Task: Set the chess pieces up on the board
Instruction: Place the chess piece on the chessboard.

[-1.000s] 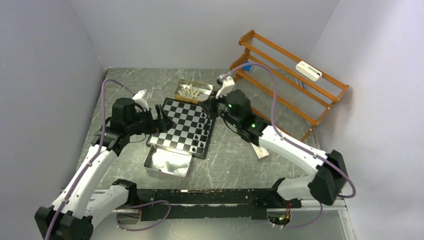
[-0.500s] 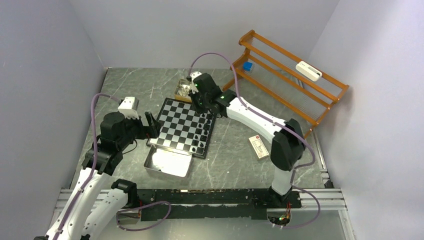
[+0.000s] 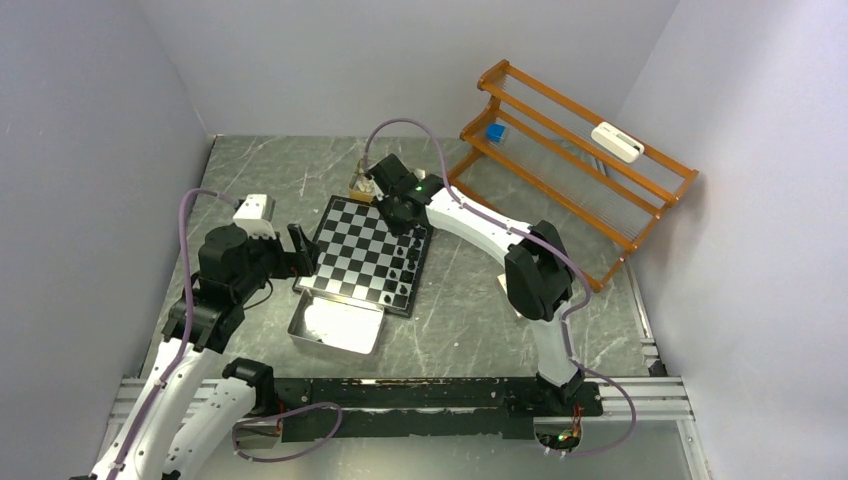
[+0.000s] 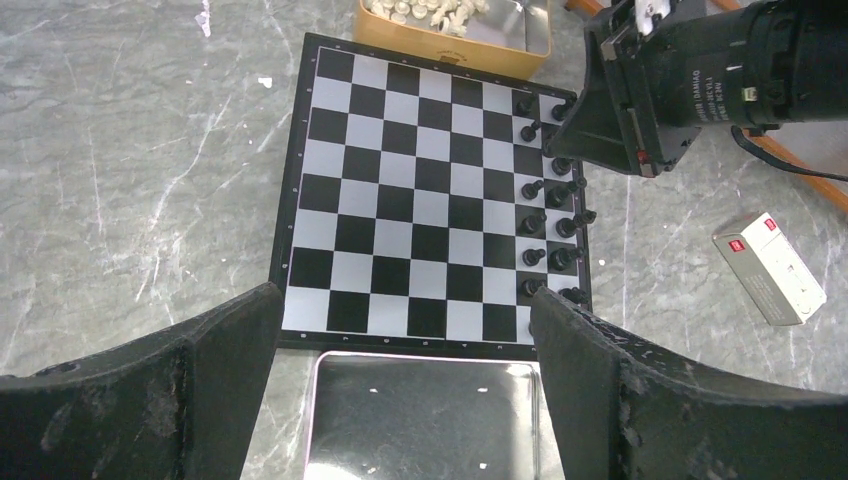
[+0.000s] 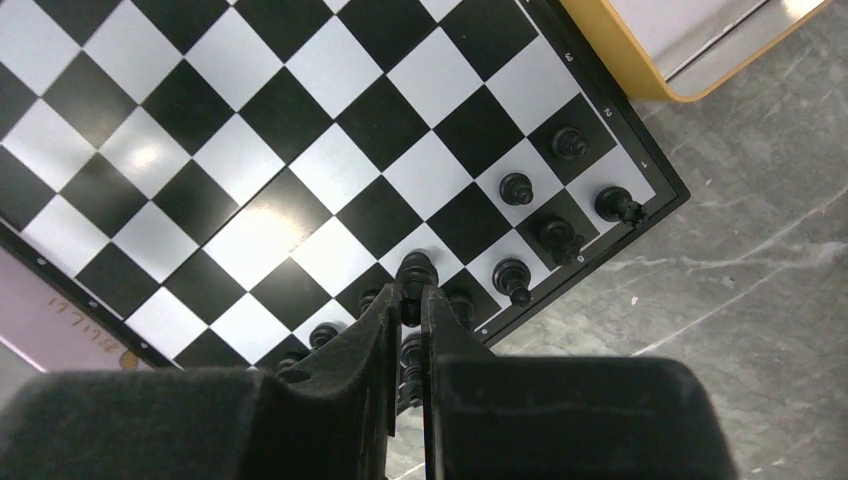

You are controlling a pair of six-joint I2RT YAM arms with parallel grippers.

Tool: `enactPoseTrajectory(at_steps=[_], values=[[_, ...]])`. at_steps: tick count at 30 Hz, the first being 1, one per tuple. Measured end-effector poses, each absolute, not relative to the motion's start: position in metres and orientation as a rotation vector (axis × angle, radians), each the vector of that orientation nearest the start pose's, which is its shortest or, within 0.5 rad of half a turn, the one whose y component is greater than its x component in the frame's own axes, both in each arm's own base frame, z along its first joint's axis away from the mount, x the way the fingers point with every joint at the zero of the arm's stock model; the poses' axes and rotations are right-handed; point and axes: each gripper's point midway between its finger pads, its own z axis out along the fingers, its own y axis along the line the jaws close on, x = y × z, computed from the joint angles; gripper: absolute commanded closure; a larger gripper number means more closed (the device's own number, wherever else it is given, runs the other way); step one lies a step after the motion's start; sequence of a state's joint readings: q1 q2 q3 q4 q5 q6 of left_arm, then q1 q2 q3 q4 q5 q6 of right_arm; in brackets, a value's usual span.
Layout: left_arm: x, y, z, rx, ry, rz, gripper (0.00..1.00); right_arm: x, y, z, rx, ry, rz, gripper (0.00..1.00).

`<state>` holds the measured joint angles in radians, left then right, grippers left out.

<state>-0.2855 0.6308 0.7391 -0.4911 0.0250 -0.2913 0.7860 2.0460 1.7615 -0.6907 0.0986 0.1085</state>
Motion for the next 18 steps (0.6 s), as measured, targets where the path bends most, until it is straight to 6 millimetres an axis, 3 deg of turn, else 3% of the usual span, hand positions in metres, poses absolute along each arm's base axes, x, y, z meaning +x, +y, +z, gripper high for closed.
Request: enactPoseTrajectory(at_steps=[12,18], values=[[0.244,-0.088,0.228,0.010,1.965,-0.404,0.02,0.378,0.334,0.077,-0.826,2.505,0.165,0.92],[0.244,-0.088,0.227,0.010,1.965,-0.403,0.02,0.376,0.330,0.064,-0.848,2.542,0.138,0.91]])
